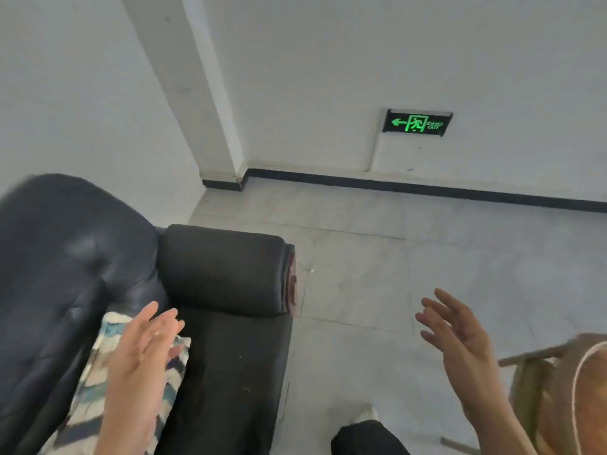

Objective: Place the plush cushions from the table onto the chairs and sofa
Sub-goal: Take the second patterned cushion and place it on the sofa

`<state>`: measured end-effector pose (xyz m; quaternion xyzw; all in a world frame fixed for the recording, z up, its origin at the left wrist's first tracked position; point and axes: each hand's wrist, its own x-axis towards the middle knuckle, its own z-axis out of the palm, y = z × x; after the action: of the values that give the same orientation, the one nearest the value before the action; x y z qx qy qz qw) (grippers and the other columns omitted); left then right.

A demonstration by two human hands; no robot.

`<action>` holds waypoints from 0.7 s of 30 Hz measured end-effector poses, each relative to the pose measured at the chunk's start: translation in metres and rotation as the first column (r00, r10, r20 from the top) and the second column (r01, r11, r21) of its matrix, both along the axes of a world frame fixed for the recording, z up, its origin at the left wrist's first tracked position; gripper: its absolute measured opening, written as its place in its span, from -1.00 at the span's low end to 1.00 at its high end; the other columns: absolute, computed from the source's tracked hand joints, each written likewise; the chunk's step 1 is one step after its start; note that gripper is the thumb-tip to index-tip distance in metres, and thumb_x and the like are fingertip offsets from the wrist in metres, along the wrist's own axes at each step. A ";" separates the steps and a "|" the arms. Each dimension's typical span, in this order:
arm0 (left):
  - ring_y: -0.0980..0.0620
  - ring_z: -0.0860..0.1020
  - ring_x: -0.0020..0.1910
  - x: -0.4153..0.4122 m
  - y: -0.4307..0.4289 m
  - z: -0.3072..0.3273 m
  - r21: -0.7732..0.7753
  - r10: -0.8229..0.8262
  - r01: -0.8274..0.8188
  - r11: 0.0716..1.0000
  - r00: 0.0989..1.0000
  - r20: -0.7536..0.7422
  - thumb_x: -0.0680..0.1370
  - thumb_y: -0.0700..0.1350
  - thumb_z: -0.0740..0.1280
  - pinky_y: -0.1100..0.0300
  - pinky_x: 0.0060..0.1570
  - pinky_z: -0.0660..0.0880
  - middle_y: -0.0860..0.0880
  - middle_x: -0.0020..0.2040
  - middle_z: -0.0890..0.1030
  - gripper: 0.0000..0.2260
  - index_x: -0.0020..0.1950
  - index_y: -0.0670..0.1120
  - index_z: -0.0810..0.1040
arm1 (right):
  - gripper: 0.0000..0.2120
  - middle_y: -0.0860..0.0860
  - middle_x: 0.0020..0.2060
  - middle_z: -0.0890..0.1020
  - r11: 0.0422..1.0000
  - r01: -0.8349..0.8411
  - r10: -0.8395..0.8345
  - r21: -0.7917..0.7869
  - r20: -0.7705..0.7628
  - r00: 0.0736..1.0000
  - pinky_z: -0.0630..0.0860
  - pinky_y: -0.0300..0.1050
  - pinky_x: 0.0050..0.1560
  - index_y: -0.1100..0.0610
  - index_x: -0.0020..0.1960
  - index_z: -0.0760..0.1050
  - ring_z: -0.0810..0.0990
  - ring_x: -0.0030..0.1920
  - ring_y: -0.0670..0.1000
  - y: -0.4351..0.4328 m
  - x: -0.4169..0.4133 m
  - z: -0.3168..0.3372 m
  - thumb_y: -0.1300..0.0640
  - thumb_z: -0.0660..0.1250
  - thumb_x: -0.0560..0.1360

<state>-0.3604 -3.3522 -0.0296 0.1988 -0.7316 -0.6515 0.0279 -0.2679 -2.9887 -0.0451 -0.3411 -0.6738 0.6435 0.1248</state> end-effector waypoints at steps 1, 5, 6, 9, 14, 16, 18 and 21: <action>-0.09 0.61 0.27 -0.014 0.027 0.002 -0.003 -0.050 0.050 0.999 0.999 -0.015 0.65 -0.20 0.31 0.00 0.13 0.64 -0.02 0.24 0.64 -0.66 0.43 -0.04 0.49 | -0.67 -0.08 0.22 0.67 0.999 0.033 -0.033 -0.006 -0.011 0.999 0.56 0.14 0.31 -0.05 0.36 0.51 0.66 0.23 0.04 0.022 -0.005 -0.003 0.16 0.36 0.63; -0.09 0.60 0.28 -0.069 0.131 0.014 0.010 -0.170 0.171 0.985 0.984 -0.054 0.64 -0.21 0.31 -0.15 0.25 0.56 -0.05 0.26 0.63 -0.65 0.43 -0.04 0.48 | -0.62 -0.08 0.24 0.64 0.992 0.123 -0.123 0.005 -0.034 0.992 0.56 0.12 0.32 -0.02 0.43 0.47 0.65 0.24 0.01 0.103 -0.030 -0.002 0.13 0.36 0.63; -0.07 0.61 0.27 -0.080 0.156 0.017 0.005 -0.202 0.202 0.979 0.977 -0.064 0.65 -0.18 0.31 -0.19 0.28 0.52 -0.04 0.25 0.64 -0.65 0.44 -0.03 0.48 | -0.62 -0.09 0.24 0.64 0.990 0.138 -0.138 0.012 -0.037 0.990 0.56 0.10 0.31 -0.04 0.43 0.47 0.64 0.25 0.02 0.125 -0.034 0.001 0.13 0.36 0.64; -0.05 0.62 0.25 -0.110 0.227 0.028 0.009 -0.250 0.251 0.968 0.966 -0.067 0.61 -0.08 0.34 -0.23 0.30 0.50 -0.03 0.23 0.65 -0.63 0.43 -0.02 0.49 | -0.57 -0.09 0.18 0.67 0.975 0.220 -0.217 0.024 -0.085 0.972 0.63 0.02 0.24 -0.14 0.33 0.51 0.67 0.22 0.00 0.191 -0.046 0.019 -0.18 0.46 0.51; -0.01 0.63 0.23 -0.170 0.328 0.040 -0.020 -0.373 0.373 0.928 0.928 -0.020 0.43 0.11 0.37 -0.19 0.30 0.50 -0.02 0.22 0.65 -0.46 0.40 0.02 0.51 | -0.74 -0.07 0.17 0.69 0.934 0.356 -0.352 0.018 -0.111 0.929 0.65 -0.10 0.16 -0.20 0.20 0.55 0.69 0.20 0.03 0.283 -0.077 0.012 -0.08 0.45 0.53; 0.01 0.63 0.23 -0.203 0.369 0.031 -0.025 -0.435 0.435 0.900 0.900 -0.007 0.45 0.12 0.36 -0.16 0.30 0.51 0.00 0.23 0.65 -0.51 0.37 0.07 0.51 | -0.76 -0.06 0.18 0.68 0.914 0.407 -0.404 0.008 -0.102 0.909 0.66 -0.01 0.20 -0.20 0.20 0.55 0.68 0.21 0.05 0.315 -0.094 -0.002 0.11 0.38 0.63; 0.01 0.64 0.21 -0.238 0.417 0.018 -0.029 -0.491 0.491 0.871 0.871 0.012 0.47 0.12 0.36 -0.15 0.29 0.52 0.01 0.23 0.65 -0.54 0.36 0.09 0.50 | -0.75 -0.05 0.21 0.66 0.897 0.442 -0.441 0.005 -0.056 0.896 0.61 0.08 0.26 -0.19 0.22 0.54 0.67 0.22 0.05 0.345 -0.114 -0.012 0.12 0.37 0.64; 0.03 0.64 0.20 -0.297 0.504 0.001 -0.024 -0.590 0.590 0.807 0.807 0.023 0.54 0.09 0.36 -0.16 0.27 0.54 0.03 0.22 0.65 -0.58 0.40 0.06 0.49 | -0.69 -0.06 0.26 0.63 0.858 0.512 -0.513 0.030 -0.003 0.859 0.57 0.14 0.31 -0.12 0.34 0.48 0.66 0.23 0.02 0.398 -0.140 -0.016 0.10 0.36 0.64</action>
<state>-0.6577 -2.8480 -0.0283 -0.0338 -0.7671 -0.6154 -0.1781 -0.4082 -2.5910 -0.0606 -0.5077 -0.5686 0.5763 0.2947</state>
